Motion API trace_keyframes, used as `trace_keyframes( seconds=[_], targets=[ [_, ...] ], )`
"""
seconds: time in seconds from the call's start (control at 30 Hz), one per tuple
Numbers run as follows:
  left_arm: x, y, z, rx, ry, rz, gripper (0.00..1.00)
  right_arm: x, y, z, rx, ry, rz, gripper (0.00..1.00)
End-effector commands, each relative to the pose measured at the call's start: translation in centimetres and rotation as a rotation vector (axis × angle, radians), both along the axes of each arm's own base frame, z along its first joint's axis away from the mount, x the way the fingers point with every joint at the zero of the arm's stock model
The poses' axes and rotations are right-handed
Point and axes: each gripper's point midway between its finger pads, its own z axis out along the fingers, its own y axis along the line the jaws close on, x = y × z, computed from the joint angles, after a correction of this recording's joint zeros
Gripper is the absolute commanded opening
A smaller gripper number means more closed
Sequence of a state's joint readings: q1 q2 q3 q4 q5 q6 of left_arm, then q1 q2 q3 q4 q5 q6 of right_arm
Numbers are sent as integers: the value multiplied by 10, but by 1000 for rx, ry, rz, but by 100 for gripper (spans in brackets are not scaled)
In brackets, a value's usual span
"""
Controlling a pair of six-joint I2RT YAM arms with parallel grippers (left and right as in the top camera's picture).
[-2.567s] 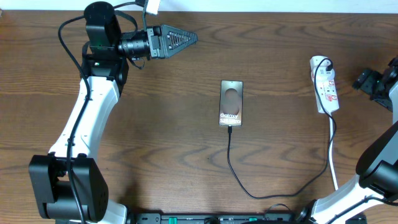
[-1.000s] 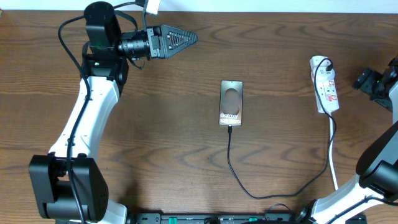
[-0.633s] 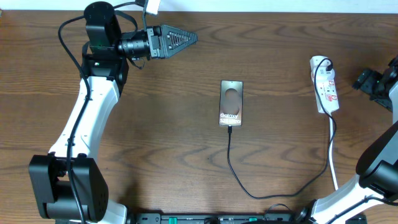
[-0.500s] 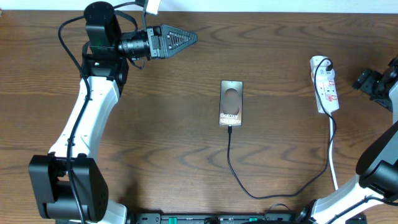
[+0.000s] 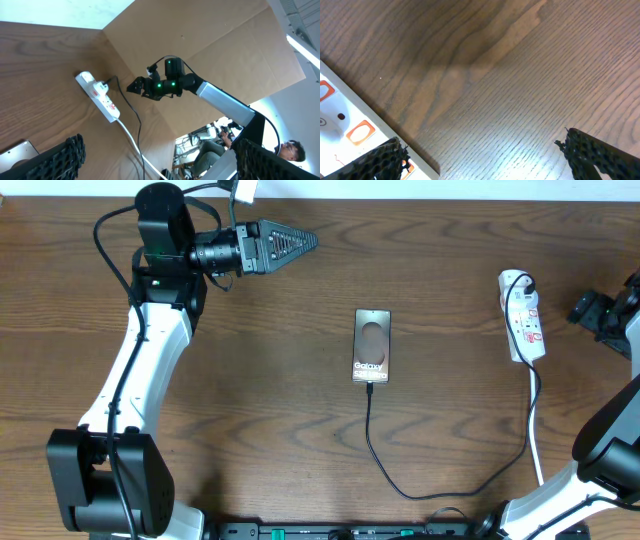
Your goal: Plug charger to phone and switch on socket
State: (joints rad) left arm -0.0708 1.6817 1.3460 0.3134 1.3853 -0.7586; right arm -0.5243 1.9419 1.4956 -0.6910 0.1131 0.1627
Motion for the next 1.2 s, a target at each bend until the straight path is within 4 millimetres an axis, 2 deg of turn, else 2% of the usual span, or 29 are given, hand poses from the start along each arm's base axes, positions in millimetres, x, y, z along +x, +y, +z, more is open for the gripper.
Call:
trace_keyframes(
  seconds=[0.0,0.27,0.63,0.97,1.0,1.17],
  targets=[
    [-4,1,6,-1,-22,-7,97,0,-4,3,-20,5,5,99],
    [-4,1,6,-1,-22,-7,97,-1,-5,6,-24,-1,2,99],
    [-4,1,6,-1,-22,-7,97,-1,-5,59,-83,-101,1,99],
    [-4,1,6,-1,-22,-7,97,-8,-1,117,-149,-215,0,99],
    [-4,1,6,-1,-22,-7,97,-11,2,135,-170,-252,0,99],
    [-4,1,6,-1,-22,-7,97,-17,21,185,-224,-356,30,99]
  ],
)
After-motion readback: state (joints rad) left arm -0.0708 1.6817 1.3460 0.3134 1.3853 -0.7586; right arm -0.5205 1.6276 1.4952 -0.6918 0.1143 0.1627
